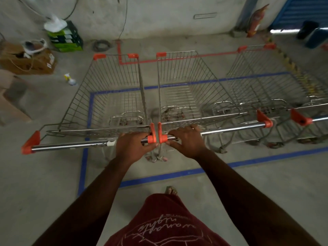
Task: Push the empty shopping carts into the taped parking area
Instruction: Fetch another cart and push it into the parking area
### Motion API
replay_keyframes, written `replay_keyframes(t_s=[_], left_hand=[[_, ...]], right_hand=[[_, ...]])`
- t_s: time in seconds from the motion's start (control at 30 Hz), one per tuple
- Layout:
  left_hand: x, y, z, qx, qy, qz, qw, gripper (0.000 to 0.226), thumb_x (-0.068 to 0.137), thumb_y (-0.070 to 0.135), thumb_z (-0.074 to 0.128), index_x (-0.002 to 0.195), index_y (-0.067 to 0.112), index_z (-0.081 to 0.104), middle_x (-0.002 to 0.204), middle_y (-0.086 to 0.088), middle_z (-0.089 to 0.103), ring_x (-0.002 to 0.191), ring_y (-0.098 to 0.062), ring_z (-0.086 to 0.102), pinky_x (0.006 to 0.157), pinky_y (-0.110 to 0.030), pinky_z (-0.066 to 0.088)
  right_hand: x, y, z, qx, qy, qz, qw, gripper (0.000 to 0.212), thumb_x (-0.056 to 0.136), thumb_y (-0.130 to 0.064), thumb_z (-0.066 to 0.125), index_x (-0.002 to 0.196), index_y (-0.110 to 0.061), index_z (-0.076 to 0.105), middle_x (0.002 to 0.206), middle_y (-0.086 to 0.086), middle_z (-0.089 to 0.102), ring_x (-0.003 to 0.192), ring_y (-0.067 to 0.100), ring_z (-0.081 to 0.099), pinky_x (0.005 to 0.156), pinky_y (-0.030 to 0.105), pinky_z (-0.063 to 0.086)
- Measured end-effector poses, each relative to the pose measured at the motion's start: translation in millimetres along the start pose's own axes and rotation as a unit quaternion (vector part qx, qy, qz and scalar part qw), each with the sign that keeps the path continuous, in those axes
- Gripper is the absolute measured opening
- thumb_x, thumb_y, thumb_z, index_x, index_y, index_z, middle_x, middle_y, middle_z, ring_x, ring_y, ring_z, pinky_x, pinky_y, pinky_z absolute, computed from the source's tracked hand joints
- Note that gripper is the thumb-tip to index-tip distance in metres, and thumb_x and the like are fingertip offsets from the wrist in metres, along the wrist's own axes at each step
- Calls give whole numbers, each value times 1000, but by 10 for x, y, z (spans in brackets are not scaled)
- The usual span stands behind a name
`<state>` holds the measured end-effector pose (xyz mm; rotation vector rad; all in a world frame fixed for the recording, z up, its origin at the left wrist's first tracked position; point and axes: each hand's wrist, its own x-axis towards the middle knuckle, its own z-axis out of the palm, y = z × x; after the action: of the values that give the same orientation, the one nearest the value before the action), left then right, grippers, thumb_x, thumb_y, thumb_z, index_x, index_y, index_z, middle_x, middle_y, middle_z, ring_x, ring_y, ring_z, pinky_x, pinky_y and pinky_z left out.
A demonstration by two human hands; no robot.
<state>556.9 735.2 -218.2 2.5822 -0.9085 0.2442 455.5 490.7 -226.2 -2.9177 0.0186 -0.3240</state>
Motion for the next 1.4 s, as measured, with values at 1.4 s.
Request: replay_keyframes(t_s=[1.4], left_hand=[[159,410,54,7,-54,-62,997,59,70,87,61,107,43,76,83,13,77,75,-9,71,75,-29,50]], right_hand=[[71,283,-20,40,-16,3,999,56,89,-80,45,106,-35,73,96,-11,75,95,18,67,101,43,33]])
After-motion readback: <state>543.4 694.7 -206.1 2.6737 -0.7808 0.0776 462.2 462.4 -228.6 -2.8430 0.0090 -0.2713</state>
